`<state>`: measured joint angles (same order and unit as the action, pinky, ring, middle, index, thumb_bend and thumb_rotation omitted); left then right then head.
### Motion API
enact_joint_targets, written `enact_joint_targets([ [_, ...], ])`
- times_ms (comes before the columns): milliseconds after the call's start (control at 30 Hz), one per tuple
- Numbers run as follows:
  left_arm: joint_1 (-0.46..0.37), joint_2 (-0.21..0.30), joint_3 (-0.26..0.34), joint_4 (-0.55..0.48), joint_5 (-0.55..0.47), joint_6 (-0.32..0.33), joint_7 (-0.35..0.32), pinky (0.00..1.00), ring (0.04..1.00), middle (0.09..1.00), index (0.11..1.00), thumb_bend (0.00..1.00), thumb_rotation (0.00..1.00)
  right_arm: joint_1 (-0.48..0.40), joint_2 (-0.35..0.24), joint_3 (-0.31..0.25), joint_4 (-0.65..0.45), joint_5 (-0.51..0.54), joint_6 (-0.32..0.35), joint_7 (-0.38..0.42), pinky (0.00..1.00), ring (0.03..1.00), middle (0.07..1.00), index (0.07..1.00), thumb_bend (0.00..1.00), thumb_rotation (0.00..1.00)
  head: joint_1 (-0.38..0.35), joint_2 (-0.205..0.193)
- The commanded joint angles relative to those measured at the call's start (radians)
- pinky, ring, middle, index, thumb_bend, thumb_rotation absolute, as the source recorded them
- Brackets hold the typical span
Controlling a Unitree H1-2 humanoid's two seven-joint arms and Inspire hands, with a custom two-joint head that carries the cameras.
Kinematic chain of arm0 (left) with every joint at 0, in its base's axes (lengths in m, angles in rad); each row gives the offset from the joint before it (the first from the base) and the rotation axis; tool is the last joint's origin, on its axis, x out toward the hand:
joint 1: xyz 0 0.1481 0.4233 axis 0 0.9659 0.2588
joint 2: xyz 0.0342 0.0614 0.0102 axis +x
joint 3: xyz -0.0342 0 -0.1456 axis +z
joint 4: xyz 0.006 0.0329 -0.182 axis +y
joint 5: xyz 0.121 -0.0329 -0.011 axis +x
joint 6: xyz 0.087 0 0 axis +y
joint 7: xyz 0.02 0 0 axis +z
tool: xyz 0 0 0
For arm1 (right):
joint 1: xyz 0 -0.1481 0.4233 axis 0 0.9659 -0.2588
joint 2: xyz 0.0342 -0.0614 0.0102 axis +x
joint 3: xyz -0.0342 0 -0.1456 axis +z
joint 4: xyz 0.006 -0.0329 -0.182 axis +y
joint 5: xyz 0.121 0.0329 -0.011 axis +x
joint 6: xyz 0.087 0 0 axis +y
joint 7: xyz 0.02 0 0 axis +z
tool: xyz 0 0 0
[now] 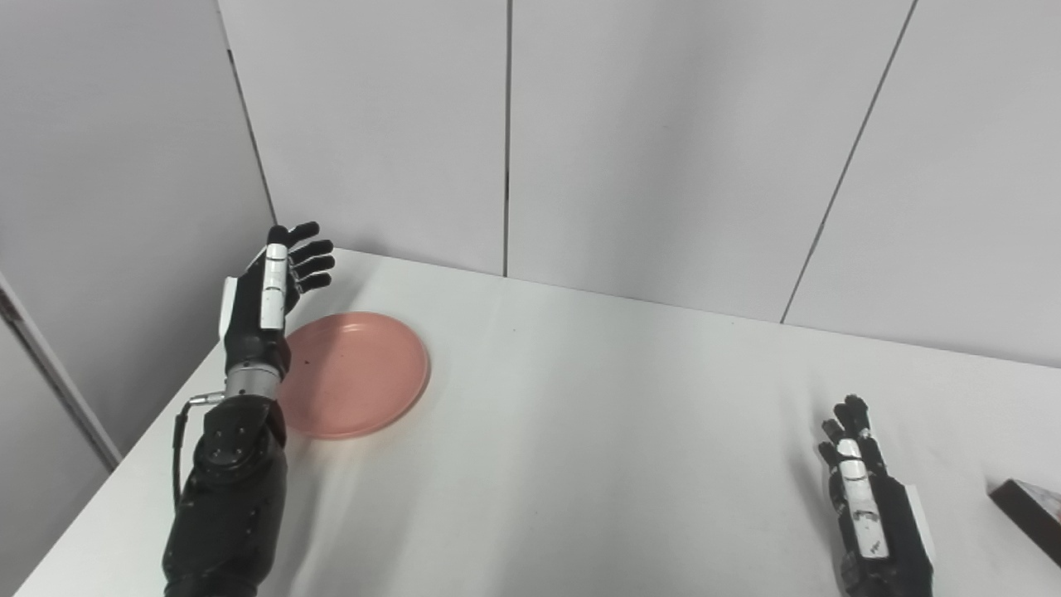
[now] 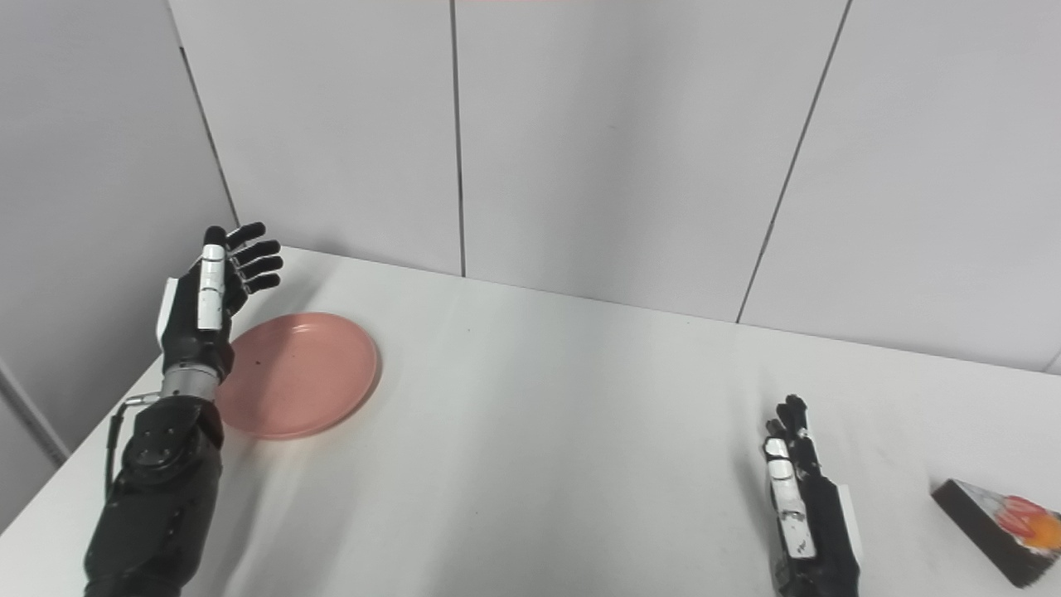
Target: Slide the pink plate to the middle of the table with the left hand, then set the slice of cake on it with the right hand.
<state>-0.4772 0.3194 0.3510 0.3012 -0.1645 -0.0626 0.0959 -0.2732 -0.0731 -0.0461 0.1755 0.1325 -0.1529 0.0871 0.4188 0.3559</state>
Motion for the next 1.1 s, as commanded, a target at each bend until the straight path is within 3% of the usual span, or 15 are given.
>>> enact_joint_targets([
  [0,-0.021,0.043,0.014,0.006,-0.022,-0.031,-0.021,0.68,0.698,0.697,0.697,0.84,1.0,-0.011,0.0,-0.002,-0.04,0.002,0.008,0.0,1.0,1.0,1.0,1.0,0.41,0.84,0.0,0.001],
  [467,-0.007,0.115,0.058,0.129,-0.103,-0.043,-0.1,0.7,0.715,0.717,0.716,0.77,1.0,-0.01,-0.002,-0.002,-0.057,-0.012,0.022,-0.007,1.0,1.0,1.0,1.0,0.41,0.84,0.003,0.007],
  [867,-0.023,0.117,0.018,0.237,-0.12,-0.024,-0.179,0.73,0.733,0.732,0.73,0.76,1.0,-0.008,-0.005,-0.002,-0.068,-0.014,0.033,-0.007,1.0,1.0,1.0,1.0,0.4,0.83,0.004,0.009],
  [1067,-0.041,0.109,-0.015,0.311,-0.144,-0.053,-0.261,0.76,0.761,0.751,0.749,0.78,1.0,-0.007,-0.002,-0.004,-0.072,-0.013,0.037,-0.011,1.0,1.0,1.0,1.0,0.41,0.83,0.003,0.01],
])
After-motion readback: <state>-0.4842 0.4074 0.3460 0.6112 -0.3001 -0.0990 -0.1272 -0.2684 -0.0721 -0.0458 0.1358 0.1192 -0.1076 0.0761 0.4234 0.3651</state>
